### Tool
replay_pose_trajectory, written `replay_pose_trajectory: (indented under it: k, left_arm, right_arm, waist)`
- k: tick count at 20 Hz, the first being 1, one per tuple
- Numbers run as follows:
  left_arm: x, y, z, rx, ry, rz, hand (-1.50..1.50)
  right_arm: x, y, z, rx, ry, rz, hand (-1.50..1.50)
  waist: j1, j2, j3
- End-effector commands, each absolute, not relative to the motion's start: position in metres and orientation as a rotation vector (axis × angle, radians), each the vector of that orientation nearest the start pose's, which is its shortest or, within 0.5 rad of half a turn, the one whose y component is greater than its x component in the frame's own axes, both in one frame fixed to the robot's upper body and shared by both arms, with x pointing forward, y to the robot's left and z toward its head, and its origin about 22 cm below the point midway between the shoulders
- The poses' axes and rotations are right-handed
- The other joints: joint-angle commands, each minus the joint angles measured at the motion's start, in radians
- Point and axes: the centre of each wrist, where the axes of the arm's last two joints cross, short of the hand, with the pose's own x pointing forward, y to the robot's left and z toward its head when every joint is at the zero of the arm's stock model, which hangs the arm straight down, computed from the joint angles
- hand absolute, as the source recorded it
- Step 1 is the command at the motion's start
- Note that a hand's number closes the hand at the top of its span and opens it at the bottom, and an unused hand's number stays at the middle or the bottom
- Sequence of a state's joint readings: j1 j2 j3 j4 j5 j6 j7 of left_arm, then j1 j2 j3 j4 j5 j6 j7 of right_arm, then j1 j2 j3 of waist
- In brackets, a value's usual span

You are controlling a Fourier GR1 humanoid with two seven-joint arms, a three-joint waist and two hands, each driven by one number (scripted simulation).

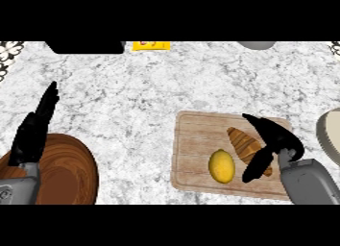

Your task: Pick the croissant from the cutting board and place it in the tiered basket

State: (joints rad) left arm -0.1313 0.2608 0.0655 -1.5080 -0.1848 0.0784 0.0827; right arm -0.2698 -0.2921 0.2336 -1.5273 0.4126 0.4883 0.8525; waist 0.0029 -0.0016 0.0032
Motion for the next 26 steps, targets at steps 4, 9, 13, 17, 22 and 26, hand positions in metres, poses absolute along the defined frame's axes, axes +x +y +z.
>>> replay_pose_trajectory:
  k: [4, 9, 13, 17, 22, 26]
  left_arm:
    - [0.281, 0.295, 0.035, 0.434, -1.552, -0.245, 0.0]
    - [0.286, 0.294, 0.035, 0.433, -1.523, -0.225, 0.0]
    - [0.281, 0.303, 0.038, 0.452, -1.527, -0.232, 0.0]
    - [0.295, 0.303, 0.024, 0.454, -1.522, -0.223, 0.0]
    - [0.284, 0.295, 0.044, 0.434, -1.57, -0.244, 0.0]
    - [0.285, 0.289, 0.044, 0.406, -1.58, -0.268, 0.0]
  right_arm:
    - [0.304, -0.209, 0.039, -0.343, -0.642, 1.129, 1.5]
    - [0.293, -0.203, 0.036, -0.484, -0.711, 1.231, 1.5]
    - [0.291, -0.198, 0.04, -0.402, -0.743, 1.075, 1.5]
    - [0.284, -0.205, 0.068, -0.402, -0.811, 1.008, 1.5]
    - [0.347, -0.281, 0.09, -0.847, -0.575, 0.288, 1.5]
    - [0.363, -0.313, 0.126, -1.045, -0.552, -0.057, 1.5]
  waist:
    - [0.002, 0.004, -0.003]
    - [-0.002, 0.002, -0.003]
    - [-0.005, 0.001, -0.003]
    - [-0.013, 0.001, -0.004]
    - [0.026, 0.032, -0.005]
    - [0.057, 0.045, -0.008]
